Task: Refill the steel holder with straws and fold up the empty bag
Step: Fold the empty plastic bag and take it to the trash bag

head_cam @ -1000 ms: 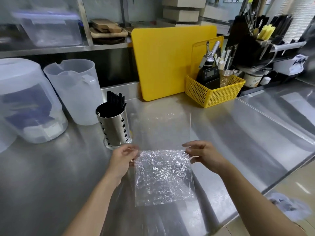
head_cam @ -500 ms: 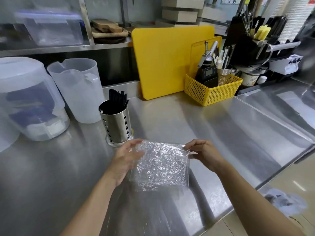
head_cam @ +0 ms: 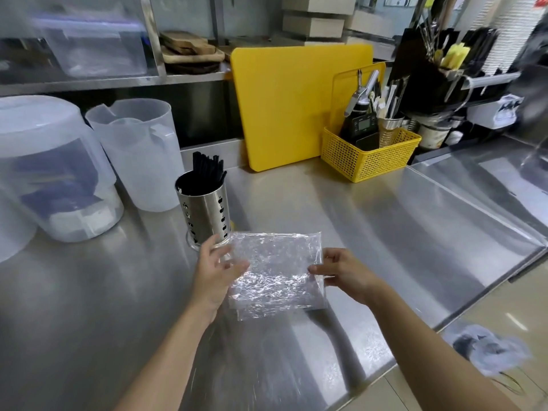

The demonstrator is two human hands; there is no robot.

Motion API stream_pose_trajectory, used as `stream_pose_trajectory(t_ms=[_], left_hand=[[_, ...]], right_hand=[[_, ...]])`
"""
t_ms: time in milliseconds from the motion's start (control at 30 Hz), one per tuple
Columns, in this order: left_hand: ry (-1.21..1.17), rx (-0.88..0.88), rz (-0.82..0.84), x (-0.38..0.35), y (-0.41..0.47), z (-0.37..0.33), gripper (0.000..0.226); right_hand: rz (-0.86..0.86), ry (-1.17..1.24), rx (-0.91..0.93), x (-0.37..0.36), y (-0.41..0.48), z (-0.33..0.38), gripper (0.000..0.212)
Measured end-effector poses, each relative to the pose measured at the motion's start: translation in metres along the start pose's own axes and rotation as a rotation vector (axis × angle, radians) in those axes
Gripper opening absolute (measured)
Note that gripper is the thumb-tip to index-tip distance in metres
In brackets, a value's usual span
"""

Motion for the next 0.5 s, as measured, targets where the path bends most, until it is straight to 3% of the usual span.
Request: stream_pose_trajectory(t_ms=[167, 300, 500], left_hand=[[0.114, 0.254, 0.143, 0.003, -0.002, 0.016, 0.032], [0.232, 0.212, 0.142, 0.001, -0.004, 0.016, 0.009], [0.234, 0.132, 0.160, 0.002, -0.006, 0.006, 0.010]], right_hand=[[-0.090, 0.077, 0.013, 0.005, -0.001, 0.000, 0.013], [-0.070, 0.113, 0.002, 0.004, -0.003, -0.001, 0.014], [0.019, 0.139, 0.000, -0.001, -0.006, 0.000, 0.016]])
Point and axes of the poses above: each hand's wrist, its own y-axis towards the middle knuckle, its own x-axis out of the back of the hand, z = x × y, the point moved 4 cm from there along y, towards the middle knuckle, and after that the axes turned 14 degrees about -y, right-handed, at the moved point
